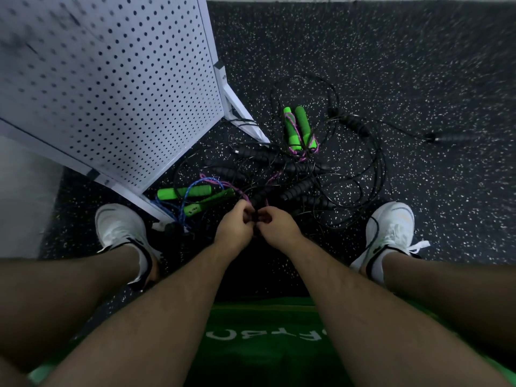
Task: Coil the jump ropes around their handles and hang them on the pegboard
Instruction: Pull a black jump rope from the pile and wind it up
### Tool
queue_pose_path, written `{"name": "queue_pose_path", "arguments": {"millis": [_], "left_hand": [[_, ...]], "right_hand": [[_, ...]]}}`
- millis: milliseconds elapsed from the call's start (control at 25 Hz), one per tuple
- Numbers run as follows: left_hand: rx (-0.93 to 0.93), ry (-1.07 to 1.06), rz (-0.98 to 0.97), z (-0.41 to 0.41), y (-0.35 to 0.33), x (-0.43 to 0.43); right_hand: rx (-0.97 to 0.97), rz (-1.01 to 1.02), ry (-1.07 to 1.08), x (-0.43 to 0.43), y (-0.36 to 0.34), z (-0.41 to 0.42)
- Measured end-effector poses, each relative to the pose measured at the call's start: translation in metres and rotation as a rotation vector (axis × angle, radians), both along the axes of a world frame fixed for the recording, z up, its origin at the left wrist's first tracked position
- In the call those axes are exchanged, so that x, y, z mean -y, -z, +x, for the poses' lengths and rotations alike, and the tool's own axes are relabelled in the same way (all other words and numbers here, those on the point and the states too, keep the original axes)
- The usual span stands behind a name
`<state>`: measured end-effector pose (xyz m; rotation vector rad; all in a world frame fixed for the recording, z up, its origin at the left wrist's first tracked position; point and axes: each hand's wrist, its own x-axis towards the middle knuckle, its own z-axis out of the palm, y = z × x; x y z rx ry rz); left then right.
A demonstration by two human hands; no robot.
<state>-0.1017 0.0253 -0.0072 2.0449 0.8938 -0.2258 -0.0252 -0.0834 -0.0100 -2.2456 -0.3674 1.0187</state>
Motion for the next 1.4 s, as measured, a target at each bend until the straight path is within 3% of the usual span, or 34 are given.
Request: {"name": "queue_pose_path", "arguments": {"millis": [240, 560, 680, 760, 880, 1040, 1240, 1400], "left_hand": [[0.289, -0.033, 0.027, 0.02, -0.062, -0.005], [0.595, -0.147, -0.149, 0.048, -0.176, -0.015], [0.54, -0.177, -0.226, 0.047, -0.183, -0.01], [0.461, -0.077, -0.256, 0.044, -0.179, 0.001], [0.4, 0.042, -0.074, 0.04, -0.179, 0.014], [0.288, 0.004, 0.141, 0.036, -0.164, 0.017], [0.2, 0.019, 0.025, 0.035, -0.115, 0.021], [0.26, -0.24, 0.047, 0.036, -0.091, 0.017]], "right_hand": [[0.015, 0.195, -0.017, 0.002, -0.045, 0.008], [0.331, 0.291, -0.018, -0.002, -0.159, 0.047], [0.388, 0.323, 0.031, 0.007, -0.199, 0.059], [0.39, 0.36, 0.077, 0.011, -0.22, 0.063], [0.378, 0.375, 0.066, 0.014, -0.231, 0.065], [0.319, 0.305, 0.075, 0.014, -0.205, 0.059], [0.259, 0.131, 0.092, 0.015, -0.154, 0.063], [-0.044, 0.11, 0.076, 0.014, -0.109, 0.066]]}}
